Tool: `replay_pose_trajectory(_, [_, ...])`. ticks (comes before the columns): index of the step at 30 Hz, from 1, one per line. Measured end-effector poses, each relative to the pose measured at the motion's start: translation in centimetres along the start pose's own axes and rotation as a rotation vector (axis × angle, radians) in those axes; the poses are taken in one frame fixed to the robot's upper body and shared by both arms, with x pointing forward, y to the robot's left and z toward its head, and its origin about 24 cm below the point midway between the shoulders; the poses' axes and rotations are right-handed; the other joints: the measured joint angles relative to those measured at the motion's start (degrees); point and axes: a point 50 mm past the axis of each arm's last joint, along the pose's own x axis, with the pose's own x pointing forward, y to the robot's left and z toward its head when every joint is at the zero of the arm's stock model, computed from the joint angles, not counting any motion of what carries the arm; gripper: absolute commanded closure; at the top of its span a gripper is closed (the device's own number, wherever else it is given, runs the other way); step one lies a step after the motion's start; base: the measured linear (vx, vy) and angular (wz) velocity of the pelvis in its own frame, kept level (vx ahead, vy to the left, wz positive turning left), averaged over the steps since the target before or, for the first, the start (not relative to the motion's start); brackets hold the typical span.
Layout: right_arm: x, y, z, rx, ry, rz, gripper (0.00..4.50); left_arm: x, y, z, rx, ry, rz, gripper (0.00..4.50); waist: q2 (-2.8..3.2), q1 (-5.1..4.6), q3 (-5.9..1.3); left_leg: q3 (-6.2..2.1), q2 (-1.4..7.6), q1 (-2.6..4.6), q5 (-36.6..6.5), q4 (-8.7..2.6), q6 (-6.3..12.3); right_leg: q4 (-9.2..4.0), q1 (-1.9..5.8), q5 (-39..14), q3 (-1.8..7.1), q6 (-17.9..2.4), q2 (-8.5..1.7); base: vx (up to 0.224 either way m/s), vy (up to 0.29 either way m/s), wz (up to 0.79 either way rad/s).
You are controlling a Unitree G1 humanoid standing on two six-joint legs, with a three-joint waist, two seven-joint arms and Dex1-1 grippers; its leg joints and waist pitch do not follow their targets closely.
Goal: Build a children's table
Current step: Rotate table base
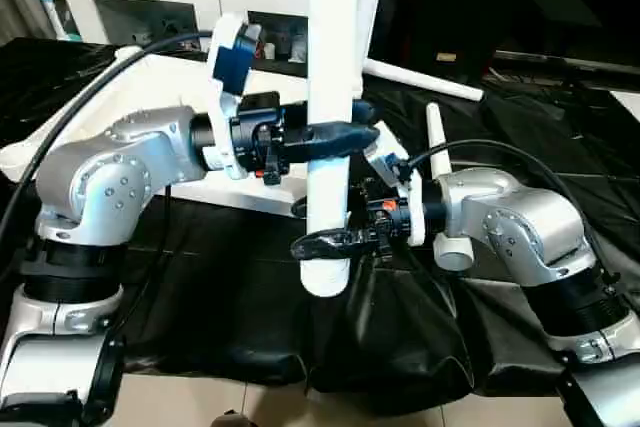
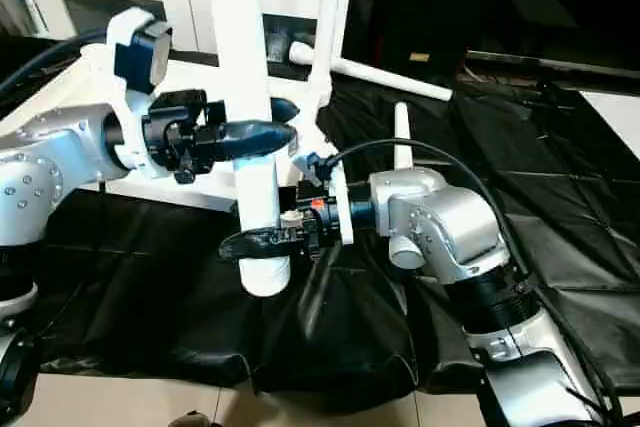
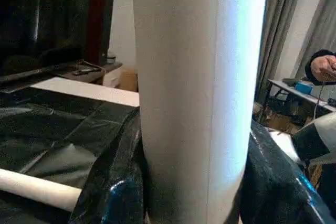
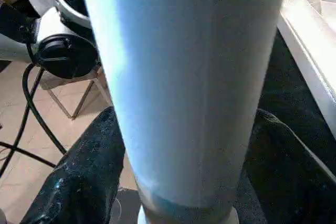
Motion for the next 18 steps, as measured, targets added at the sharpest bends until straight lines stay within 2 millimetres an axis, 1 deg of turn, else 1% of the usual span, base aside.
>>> replay_pose_trajectory(2, [-0.01, -0.02, -0.03, 0.002, 0.000, 0.001, 1.55, 0.00, -0.01, 0.00, 0.000, 0.000, -0.002, 2.68, 0.00, 0.02, 0.00, 0.00, 0.00, 0.00, 0.00, 0.00, 0.00, 0.00, 0.00, 0.00, 0.00, 0.00, 0.00, 0.000, 0.000, 0.00])
replay_pose_trajectory(4, [0.00, 0.00, -0.03, 0.003, 0.000, 0.004, 1.58, 0.00, -0.04, 0.00, 0.000, 0.000, -0.007, 2.68, 0.00, 0.03, 0.00, 0.00, 0.00, 0.00, 0.00, 0.00, 0.00, 0.00, 0.00, 0.00, 0.00, 0.00, 0.00, 0.000, 0.000, 0.00])
replay_pose_trajectory(5, [0.01, 0.02, -0.03, 0.003, -0.001, 0.008, 1.82, 0.00, -0.04, 0.01, 0.000, 0.000, -0.008, 2.68, 0.00, 0.03, 0.00, 0.00, 0.00, 0.00, 0.00, 0.00, 0.00, 0.00, 0.00, 0.00, 0.00, 0.00, 0.00, 0.000, 0.000, 0.00])
replay_pose_trajectory(6, [0.01, 0.02, -0.04, 0.003, -0.001, 0.009, 1.93, 0.00, -0.04, 0.01, 0.000, 0.000, -0.009, 2.68, 0.00, 0.03, 0.00, 0.00, 0.00, 0.00, 0.00, 0.00, 0.00, 0.00, 0.00, 0.00, 0.00, 0.00, 0.00, 0.000, 0.000, 0.00])
replay_pose_trajectory(9, [0.03, 0.03, -0.05, 0.005, -0.001, 0.013, 2.09, 0.00, -0.05, 0.01, 0.001, 0.000, -0.009, 2.68, 0.00, 0.02, 0.00, 0.00, 0.00, 0.00, 0.00, 0.00, 0.00, 0.00, 0.00, 0.00, 0.00, 0.00, 0.00, 0.000, 0.000, 0.00])
replay_pose_trajectory(12, [0.04, 0.05, -0.05, 0.005, -0.001, 0.018, 2.44, -0.01, -0.03, 0.02, 0.000, -0.001, -0.008, 2.68, 0.00, 0.02, 0.00, 0.00, 0.00, 0.00, 0.00, 0.00, 0.00, 0.00, 0.00, 0.00, 0.00, 0.00, 0.00, 0.000, 0.000, 0.00])
replay_pose_trajectory(18, [0.11, 0.07, -0.03, 0.003, -0.003, 0.021, 2.57, -0.06, 0.04, 0.00, -0.003, -0.004, -0.005, 2.68, 0.00, 0.03, 0.00, 0.00, 0.00, 0.00, 0.00, 0.00, 0.00, 0.00, 0.00, 0.00, 0.00, 0.00, 0.00, 0.000, 0.000, 0.00])
